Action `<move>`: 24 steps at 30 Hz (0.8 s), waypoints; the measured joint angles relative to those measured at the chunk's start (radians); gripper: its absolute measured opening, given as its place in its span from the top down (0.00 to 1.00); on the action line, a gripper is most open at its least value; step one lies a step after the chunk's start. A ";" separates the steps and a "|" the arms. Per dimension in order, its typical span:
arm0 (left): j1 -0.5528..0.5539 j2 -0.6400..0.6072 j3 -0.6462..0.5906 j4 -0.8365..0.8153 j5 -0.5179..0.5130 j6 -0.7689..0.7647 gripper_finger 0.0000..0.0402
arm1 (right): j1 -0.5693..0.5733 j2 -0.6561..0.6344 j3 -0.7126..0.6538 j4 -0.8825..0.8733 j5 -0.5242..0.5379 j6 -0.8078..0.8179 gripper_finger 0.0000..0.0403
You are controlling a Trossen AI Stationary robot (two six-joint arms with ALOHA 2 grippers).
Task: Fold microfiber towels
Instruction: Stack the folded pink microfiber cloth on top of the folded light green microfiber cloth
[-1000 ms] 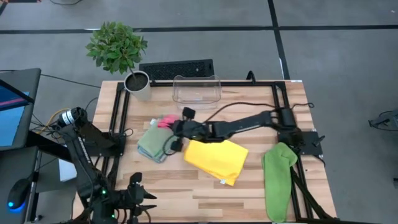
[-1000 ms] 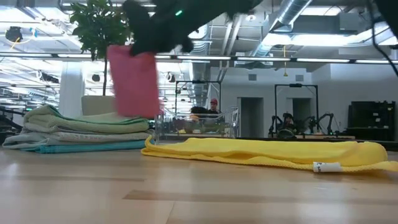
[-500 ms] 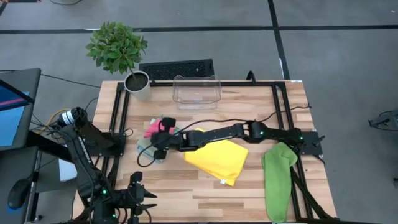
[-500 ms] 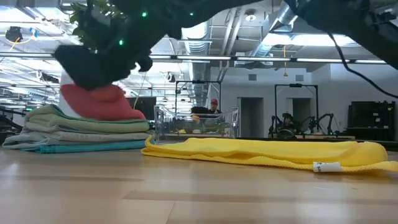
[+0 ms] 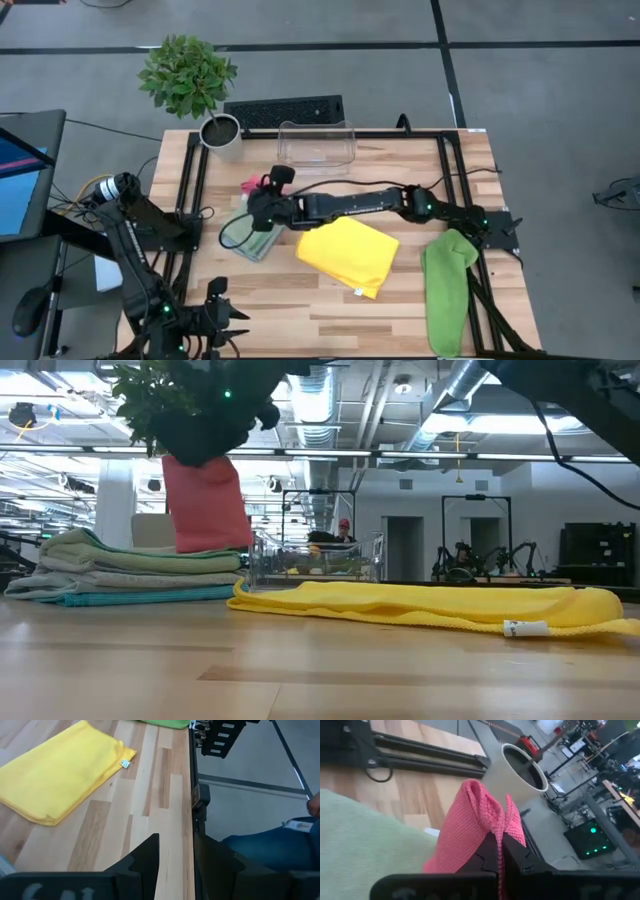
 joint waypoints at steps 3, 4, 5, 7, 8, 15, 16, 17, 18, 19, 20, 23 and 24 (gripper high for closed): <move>-0.007 0.000 0.000 0.000 -0.001 -0.008 0.71 | 0.001 0.019 0.000 0.001 -0.002 0.033 0.95; -0.009 0.000 0.000 0.000 -0.001 -0.011 0.71 | 0.004 0.026 -0.001 0.000 -0.003 0.043 0.95; -0.010 0.000 0.000 0.000 -0.003 -0.011 0.71 | 0.005 0.030 -0.002 -0.007 -0.003 0.050 0.95; -0.010 0.000 0.000 0.000 -0.003 -0.011 0.71 | 0.019 0.030 -0.003 -0.003 -0.020 0.070 0.95; -0.010 0.000 0.000 0.000 -0.003 -0.011 0.71 | 0.029 0.027 -0.005 0.007 -0.028 0.070 0.95; -0.010 0.000 0.000 0.000 -0.006 -0.011 0.71 | 0.013 0.008 -0.018 -0.005 0.097 -0.047 0.95; -0.010 0.000 0.000 0.000 -0.006 -0.011 0.71 | 0.005 0.003 -0.016 0.001 0.132 -0.061 0.95; -0.010 0.000 0.000 0.000 -0.006 -0.010 0.71 | -0.003 0.000 -0.014 0.002 0.172 -0.077 0.95; -0.010 0.000 0.000 0.000 -0.006 -0.010 0.71 | -0.009 -0.002 -0.015 -0.006 0.204 -0.091 0.95; -0.010 0.000 0.000 0.000 -0.006 -0.010 0.71 | -0.014 -0.002 -0.016 -0.007 0.219 -0.101 0.95; -0.010 0.000 0.000 0.000 -0.006 -0.010 0.71 | -0.016 -0.002 -0.016 -0.008 0.218 -0.102 0.95; -0.010 0.000 0.000 0.000 -0.006 -0.010 0.71 | -0.010 -0.002 -0.016 0.009 0.184 -0.077 0.95; -0.010 0.000 0.000 -0.003 -0.006 -0.010 0.71 | -0.005 -0.002 -0.016 0.017 0.166 -0.065 0.95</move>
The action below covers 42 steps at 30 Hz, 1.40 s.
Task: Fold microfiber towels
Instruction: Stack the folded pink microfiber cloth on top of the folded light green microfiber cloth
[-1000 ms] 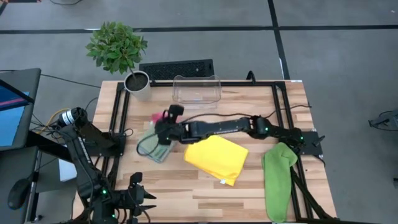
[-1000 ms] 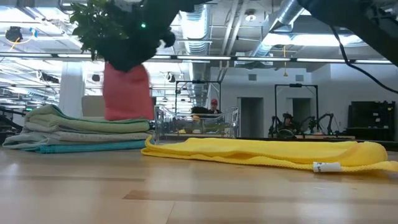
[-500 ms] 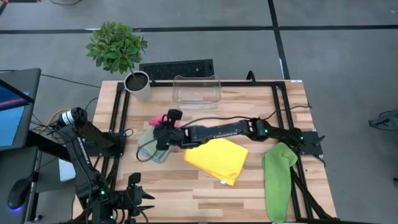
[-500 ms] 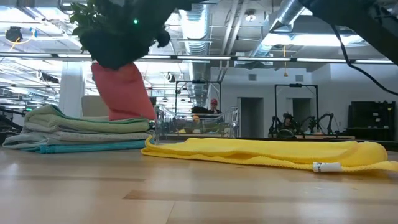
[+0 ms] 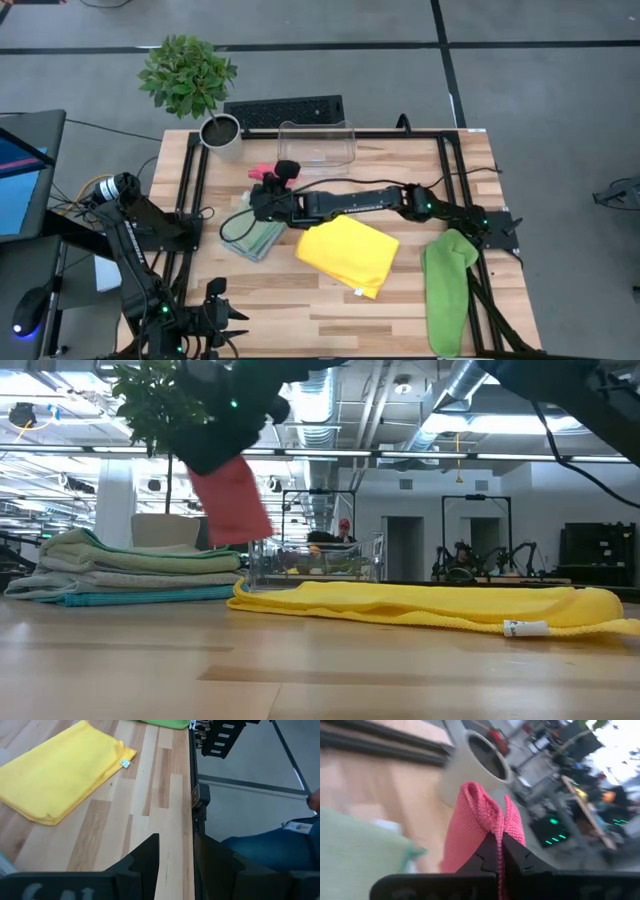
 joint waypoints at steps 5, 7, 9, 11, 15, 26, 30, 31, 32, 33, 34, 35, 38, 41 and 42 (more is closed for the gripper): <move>0.000 0.000 0.000 -0.016 0.000 0.000 0.71 | 0.040 0.029 0.001 0.079 -0.095 0.040 0.95; 0.000 0.000 0.000 -0.016 -0.002 -0.002 0.71 | 0.054 0.066 0.001 0.115 -0.096 0.042 0.95; 0.000 0.000 0.000 -0.015 -0.002 -0.008 0.71 | 0.066 0.083 -0.003 0.100 -0.103 0.058 0.95; 0.000 0.000 0.000 -0.013 -0.002 -0.018 0.71 | 0.072 0.092 -0.002 0.117 -0.134 0.086 0.95; 0.000 0.001 0.000 -0.014 -0.005 -0.018 0.71 | 0.091 0.107 0.005 0.150 -0.146 0.081 0.95; 0.000 0.001 0.000 -0.012 -0.026 -0.019 0.71 | 0.079 0.145 0.011 0.204 -0.324 0.192 0.95; 0.000 0.001 0.000 -0.011 -0.026 -0.019 0.71 | 0.081 0.144 0.008 0.215 -0.325 0.198 0.92; 0.000 0.001 0.000 -0.011 -0.026 -0.019 0.71 | 0.081 0.142 0.008 0.215 -0.329 0.196 0.92; 0.000 0.001 0.000 -0.011 -0.026 -0.018 0.71 | 0.082 0.142 0.007 0.218 -0.340 0.186 0.92; 0.000 0.001 0.000 -0.011 -0.026 -0.018 0.71 | 0.083 0.142 0.005 0.224 -0.356 0.175 0.92; 0.000 0.001 0.000 -0.011 -0.027 -0.018 0.71 | 0.084 0.143 0.004 0.236 -0.374 0.168 0.92; 0.000 0.001 0.000 -0.011 -0.027 -0.018 0.71 | 0.086 0.143 0.003 0.253 -0.396 0.166 0.92; 0.000 0.001 0.000 -0.010 -0.027 -0.018 0.71 | 0.094 0.143 0.004 0.278 -0.414 0.180 0.91; -0.001 0.001 0.000 -0.010 -0.027 -0.019 0.71 | 0.093 0.143 0.004 0.267 -0.432 0.189 0.89; 0.000 0.001 0.000 -0.011 -0.027 -0.019 0.71 | 0.092 0.143 0.004 0.268 -0.440 0.192 0.88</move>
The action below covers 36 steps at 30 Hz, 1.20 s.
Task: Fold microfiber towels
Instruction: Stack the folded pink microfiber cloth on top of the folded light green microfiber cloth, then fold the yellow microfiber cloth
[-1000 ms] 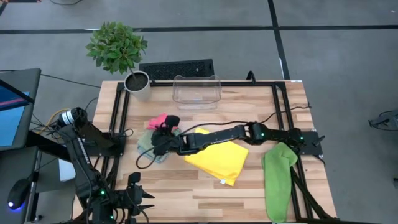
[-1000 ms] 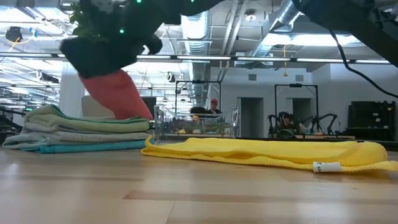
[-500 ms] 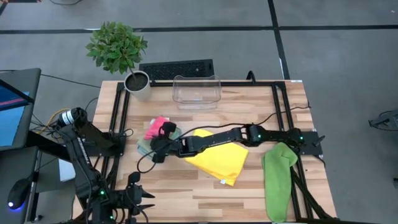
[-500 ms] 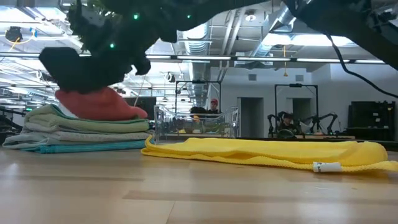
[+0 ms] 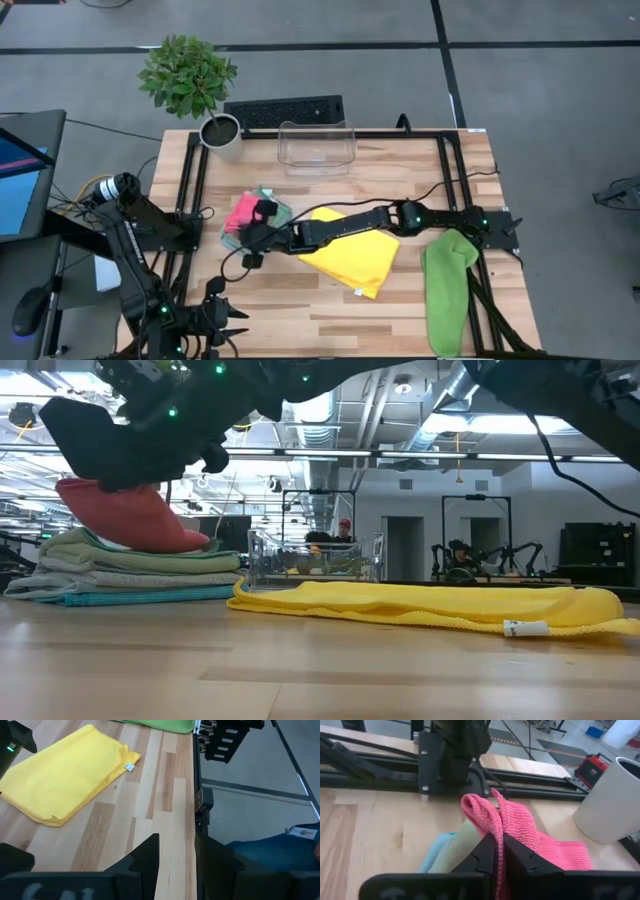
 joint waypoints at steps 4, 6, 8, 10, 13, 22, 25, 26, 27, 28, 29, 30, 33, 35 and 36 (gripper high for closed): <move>0.000 0.000 0.000 0.000 0.000 0.000 0.71 | -0.010 0.000 0.000 -0.002 -0.030 0.005 0.83; 0.000 0.000 0.000 0.001 0.000 0.000 0.71 | -0.011 0.000 0.000 -0.003 -0.096 0.015 0.79; 0.000 0.000 0.000 0.002 0.000 -0.001 0.71 | -0.016 0.000 0.000 -0.009 -0.142 0.031 0.73; 0.000 0.000 0.000 0.002 0.000 -0.001 0.71 | -0.018 0.000 0.000 -0.017 -0.154 0.033 0.65; 0.000 0.000 0.000 0.002 0.000 -0.001 0.71 | -0.020 -0.005 0.000 -0.028 -0.153 0.026 0.53; 0.000 0.000 0.000 0.003 -0.127 0.004 0.71 | 0.005 -0.211 0.002 -0.283 -0.124 -0.010 0.37; 0.011 0.000 0.000 0.001 -0.195 0.036 0.71 | 0.019 -0.315 0.002 -0.582 -0.111 0.030 0.37; 0.012 0.000 0.000 0.000 -0.210 0.060 0.71 | 0.026 -0.352 0.001 -0.703 -0.094 0.059 0.37; 0.013 0.000 0.000 0.000 -0.225 0.085 0.71 | 0.036 -0.386 0.000 -0.824 -0.074 0.099 0.38; 0.015 0.000 0.000 0.000 -0.239 0.108 0.71 | 0.048 -0.421 0.000 -0.952 -0.047 0.146 0.38; 0.021 0.000 0.000 0.000 -0.253 0.128 0.71 | 0.065 -0.454 0.000 -1.080 -0.018 0.205 0.39; 0.029 0.000 0.000 0.000 -0.266 0.144 0.71 | 0.086 -0.483 0.000 -1.206 0.024 0.275 0.39; 0.063 0.000 0.000 0.000 -0.310 0.187 0.71 | 0.165 -0.563 -0.029 -1.396 0.139 0.502 0.40; 0.101 0.004 0.000 0.000 -0.300 0.228 0.71 | 0.245 -0.679 -0.152 -1.347 0.138 0.579 0.41; 0.125 0.009 0.000 0.000 -0.281 0.244 0.71 | 0.289 -0.734 -0.205 -1.302 0.141 0.618 0.41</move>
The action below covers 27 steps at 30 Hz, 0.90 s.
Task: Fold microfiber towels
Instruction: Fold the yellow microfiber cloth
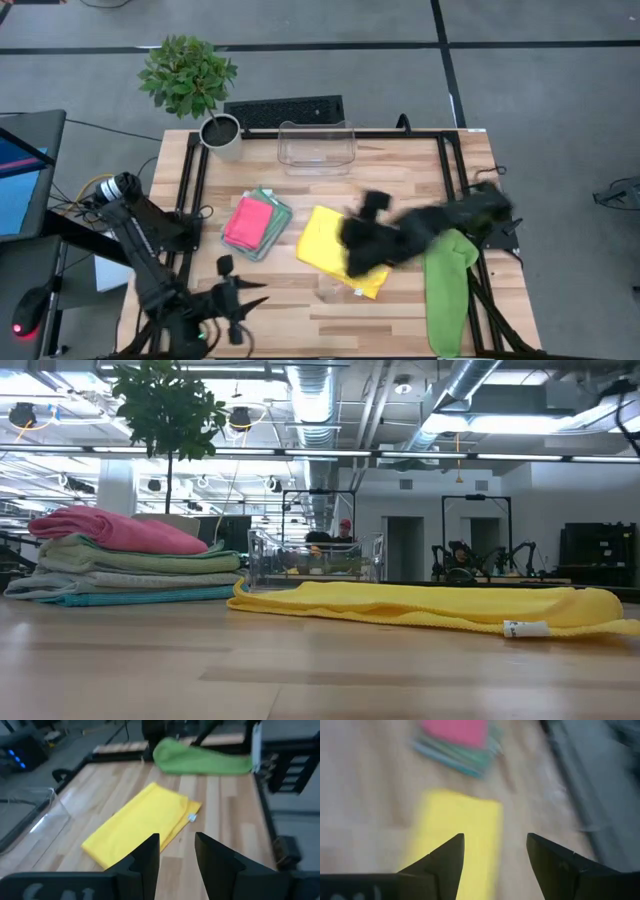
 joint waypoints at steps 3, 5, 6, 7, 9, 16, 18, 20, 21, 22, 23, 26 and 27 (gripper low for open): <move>0.061 0.005 -0.027 0.046 0.071 0.058 0.67 | 0.132 -0.143 -0.207 -0.065 0.108 0.289 0.41; 0.107 0.004 -0.076 0.187 0.147 0.151 0.63 | 0.198 -0.198 -0.360 -0.039 0.187 0.494 0.41; 0.132 0.005 -0.101 0.248 0.193 0.196 0.61 | 0.226 -0.230 -0.440 -0.017 0.223 0.585 0.41; 0.155 0.006 -0.131 0.321 0.240 0.248 0.59 | 0.255 -0.262 -0.521 -0.004 0.244 0.666 0.41; 0.208 0.013 -0.188 0.510 0.341 0.341 0.55 | 0.288 -0.313 -0.657 0.102 0.263 0.776 0.41; 0.384 0.111 -0.306 0.846 0.550 0.468 0.52 | 0.250 -0.262 -1.014 0.546 0.221 0.813 0.41; 0.428 0.157 -0.306 0.850 0.552 0.448 0.52 | 0.250 -0.215 -1.074 0.660 0.172 0.812 0.41; 0.455 0.197 -0.308 0.843 0.561 0.428 0.52 | 0.251 -0.160 -1.105 0.762 0.135 0.800 0.41; 0.470 0.217 -0.308 0.854 0.579 0.423 0.52 | 0.257 -0.130 -1.112 0.800 0.119 0.806 0.41; 0.480 0.235 -0.307 0.861 0.595 0.419 0.52 | 0.266 -0.101 -1.115 0.811 0.102 0.820 0.41; 0.488 0.250 -0.307 0.860 0.611 0.413 0.52 | 0.275 -0.075 -1.115 0.812 0.093 0.838 0.41; 0.505 0.288 -0.307 0.860 0.633 0.387 0.52 | 0.303 -0.002 -1.091 0.838 0.064 0.897 0.41; 0.510 0.298 -0.307 0.864 0.633 0.384 0.52 | 0.310 0.015 -1.082 0.832 0.056 0.908 0.41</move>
